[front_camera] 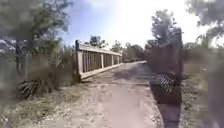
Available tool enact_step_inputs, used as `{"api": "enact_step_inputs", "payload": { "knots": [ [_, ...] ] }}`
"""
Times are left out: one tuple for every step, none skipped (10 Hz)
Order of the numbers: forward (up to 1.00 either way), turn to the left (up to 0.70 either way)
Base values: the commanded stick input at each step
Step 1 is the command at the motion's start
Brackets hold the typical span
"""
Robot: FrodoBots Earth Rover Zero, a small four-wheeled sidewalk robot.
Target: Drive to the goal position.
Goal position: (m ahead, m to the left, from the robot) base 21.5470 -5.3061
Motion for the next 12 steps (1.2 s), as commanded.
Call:
{"api": "enact_step_inputs", "payload": {
  "knots": [
    [0.7, 0.0],
    [0.7, 0.0],
    [0.7, 0.0],
    [0.7, 0.0],
    [0.7, 0.0],
    [0.7, 0.0],
    [0.7, 0.0],
    [0.7, 0.0],
    [0.7, 0.0],
    [0.7, 0.0],
    [0.7, 0.0],
    [0.7, 0.0]
  ]
}}
